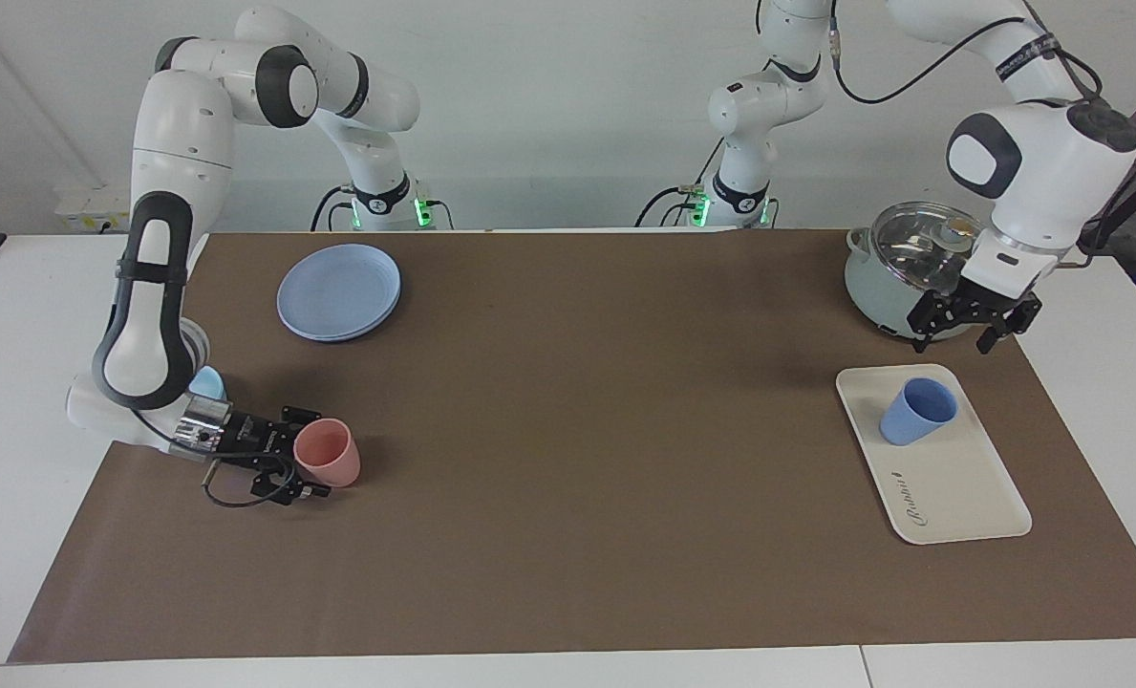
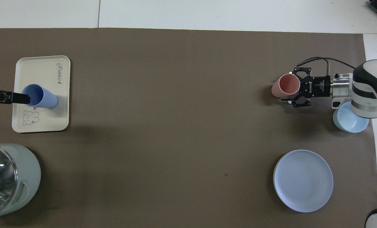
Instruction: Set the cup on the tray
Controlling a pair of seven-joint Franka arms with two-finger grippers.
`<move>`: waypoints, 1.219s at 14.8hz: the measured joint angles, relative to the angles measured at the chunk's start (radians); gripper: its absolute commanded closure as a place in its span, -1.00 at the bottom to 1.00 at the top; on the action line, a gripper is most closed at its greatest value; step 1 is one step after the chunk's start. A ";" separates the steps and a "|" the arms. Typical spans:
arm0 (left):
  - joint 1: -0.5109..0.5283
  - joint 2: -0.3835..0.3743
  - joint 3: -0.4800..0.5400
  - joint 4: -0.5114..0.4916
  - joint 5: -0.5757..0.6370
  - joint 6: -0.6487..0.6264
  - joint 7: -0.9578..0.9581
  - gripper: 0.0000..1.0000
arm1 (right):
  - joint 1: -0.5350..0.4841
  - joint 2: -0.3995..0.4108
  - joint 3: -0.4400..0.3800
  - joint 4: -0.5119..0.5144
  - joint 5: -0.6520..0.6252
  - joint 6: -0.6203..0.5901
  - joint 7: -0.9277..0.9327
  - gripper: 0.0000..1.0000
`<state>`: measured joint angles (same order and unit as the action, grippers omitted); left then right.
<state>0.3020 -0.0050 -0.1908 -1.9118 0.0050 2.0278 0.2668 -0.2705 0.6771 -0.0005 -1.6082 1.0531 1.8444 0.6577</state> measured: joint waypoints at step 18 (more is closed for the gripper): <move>-0.188 -0.135 0.029 0.242 -0.022 -0.457 -0.228 -1.00 | 0.048 -0.335 0.005 -0.048 -0.691 0.156 -0.198 -1.00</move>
<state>0.1143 -0.1402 -0.1613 -1.6700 -0.0174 1.5710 0.0385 -0.2229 0.3417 0.0041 -1.6559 0.3618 2.0006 0.4596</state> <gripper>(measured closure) 0.000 0.000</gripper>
